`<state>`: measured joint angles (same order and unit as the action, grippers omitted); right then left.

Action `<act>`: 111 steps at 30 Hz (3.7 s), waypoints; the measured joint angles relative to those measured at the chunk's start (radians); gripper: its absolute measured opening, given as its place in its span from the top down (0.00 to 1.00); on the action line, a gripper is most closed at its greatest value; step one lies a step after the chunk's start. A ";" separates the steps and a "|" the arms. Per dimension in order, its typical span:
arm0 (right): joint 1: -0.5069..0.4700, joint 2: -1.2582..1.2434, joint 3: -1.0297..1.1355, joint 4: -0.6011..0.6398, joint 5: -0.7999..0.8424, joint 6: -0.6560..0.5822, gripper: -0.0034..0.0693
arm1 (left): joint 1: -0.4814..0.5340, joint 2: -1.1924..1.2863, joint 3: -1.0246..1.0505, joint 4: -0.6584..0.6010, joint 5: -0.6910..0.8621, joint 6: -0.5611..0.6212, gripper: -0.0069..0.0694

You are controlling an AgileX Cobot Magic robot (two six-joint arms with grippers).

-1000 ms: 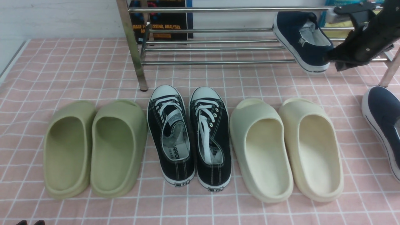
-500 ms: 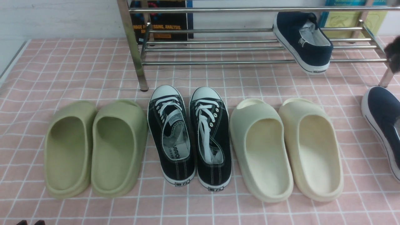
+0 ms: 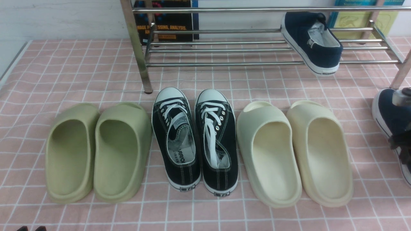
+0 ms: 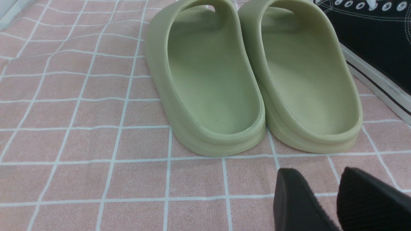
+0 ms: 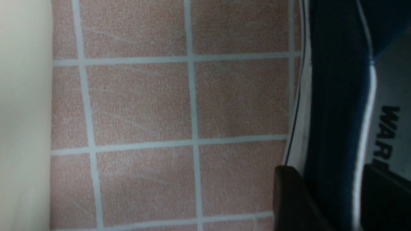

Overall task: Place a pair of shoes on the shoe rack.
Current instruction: Use the right arm to grab the shoe closest to it, then use the right arm to put a shoe into the shoe rack

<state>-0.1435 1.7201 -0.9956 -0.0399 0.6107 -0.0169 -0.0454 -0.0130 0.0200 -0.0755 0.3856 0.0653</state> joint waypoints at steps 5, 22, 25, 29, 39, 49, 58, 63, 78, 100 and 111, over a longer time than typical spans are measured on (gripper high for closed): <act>0.002 0.006 0.014 0.005 -0.031 0.000 0.81 | 0.000 0.000 0.000 0.000 0.000 0.000 0.60; 0.049 -0.172 -0.022 0.127 0.133 -0.160 0.93 | 0.000 0.000 0.000 0.000 0.000 0.000 0.60; 0.049 -0.162 -0.064 0.135 0.153 -0.180 0.93 | 0.000 0.000 0.000 0.000 0.000 0.000 0.60; 0.050 -0.092 -0.217 0.143 0.162 -0.188 0.93 | 0.000 0.000 0.000 0.000 0.000 0.000 0.60; 0.051 0.235 -0.686 0.148 0.177 -0.206 0.93 | 0.000 0.000 0.000 0.000 0.000 0.000 0.60; 0.108 0.558 -1.163 0.156 0.291 -0.226 0.93 | 0.000 0.000 0.000 0.000 0.000 0.000 0.60; 0.116 0.640 -1.289 0.192 0.308 -0.208 0.93 | 0.000 0.000 0.000 0.000 0.000 0.000 0.60; 0.116 0.640 -1.291 0.195 0.292 -0.207 0.82 | 0.000 0.000 0.000 0.000 0.000 0.000 0.60; 0.115 0.491 -1.295 0.092 0.437 -0.207 0.53 | 0.000 0.000 0.000 0.000 0.000 0.000 0.60; 0.021 0.511 -1.096 0.156 0.385 -0.116 0.98 | 0.000 0.000 0.000 0.000 0.000 0.000 0.60; 0.017 0.509 -1.096 0.247 0.405 -0.212 0.97 | 0.000 0.000 0.000 0.000 0.000 0.000 0.60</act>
<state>-0.1266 2.2289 -2.0921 0.2066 1.0156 -0.2293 -0.0454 -0.0130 0.0200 -0.0755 0.3856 0.0653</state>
